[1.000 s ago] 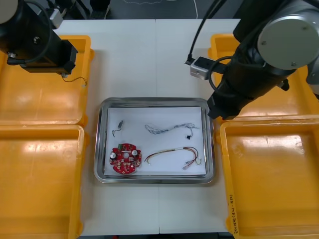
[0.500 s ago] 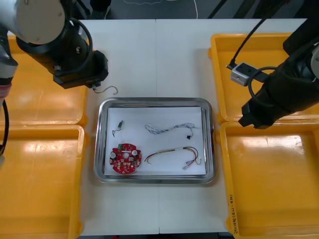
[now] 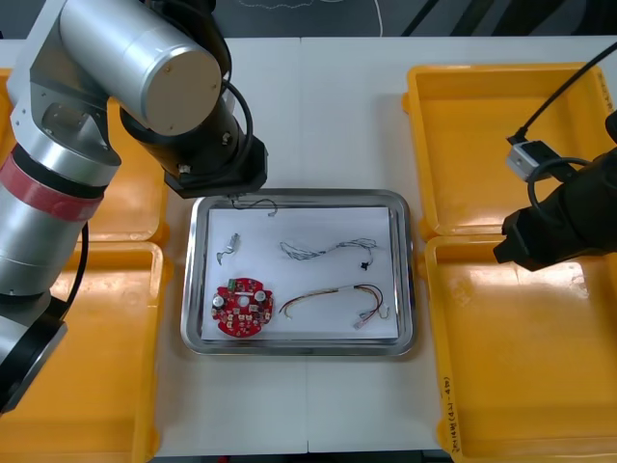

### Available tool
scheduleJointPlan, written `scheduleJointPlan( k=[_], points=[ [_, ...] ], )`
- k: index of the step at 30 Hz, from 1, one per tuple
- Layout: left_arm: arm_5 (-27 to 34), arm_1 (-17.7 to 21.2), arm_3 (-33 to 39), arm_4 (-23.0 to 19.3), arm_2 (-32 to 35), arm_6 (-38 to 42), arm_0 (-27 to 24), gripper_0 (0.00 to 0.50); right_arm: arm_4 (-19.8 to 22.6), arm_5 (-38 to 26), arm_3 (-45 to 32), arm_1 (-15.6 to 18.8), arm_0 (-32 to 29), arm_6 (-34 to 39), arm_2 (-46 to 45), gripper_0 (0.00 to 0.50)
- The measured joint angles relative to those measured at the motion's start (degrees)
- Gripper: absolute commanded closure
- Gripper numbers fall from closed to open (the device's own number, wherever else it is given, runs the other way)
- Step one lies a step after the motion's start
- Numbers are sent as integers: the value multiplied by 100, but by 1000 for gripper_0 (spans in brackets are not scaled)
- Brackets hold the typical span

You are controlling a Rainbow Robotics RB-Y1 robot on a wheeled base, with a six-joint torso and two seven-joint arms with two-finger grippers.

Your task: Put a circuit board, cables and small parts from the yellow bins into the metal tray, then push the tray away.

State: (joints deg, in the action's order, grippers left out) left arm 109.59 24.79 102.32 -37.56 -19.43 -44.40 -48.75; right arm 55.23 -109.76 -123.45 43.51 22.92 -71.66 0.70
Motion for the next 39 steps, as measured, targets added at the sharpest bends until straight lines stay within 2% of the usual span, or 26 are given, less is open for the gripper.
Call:
scheduleJointPlan(
  k=[6, 14, 18, 26, 39],
  points=[
    [1, -266, 0, 432, -18, 0, 213, 497, -15, 0, -2, 44, -441, 58, -441, 28],
    [-27, -483, -13, 906, -139, -4, 544, 495, -256, 0, -8, 59, -870, 103, -757, 28],
    [-282, -506, -192, 940, -285, -47, 579, 498, -283, 0, -11, 60, -1046, 363, -805, 27],
    [-844, -546, -713, 1005, -514, -94, 579, 498, -281, 0, -25, 60, -1365, 377, -964, 27],
    [-1180, -632, -1203, 1073, -557, -280, 579, 493, -280, 0, -27, 55, -1379, 663, -1044, 28]
  ],
)
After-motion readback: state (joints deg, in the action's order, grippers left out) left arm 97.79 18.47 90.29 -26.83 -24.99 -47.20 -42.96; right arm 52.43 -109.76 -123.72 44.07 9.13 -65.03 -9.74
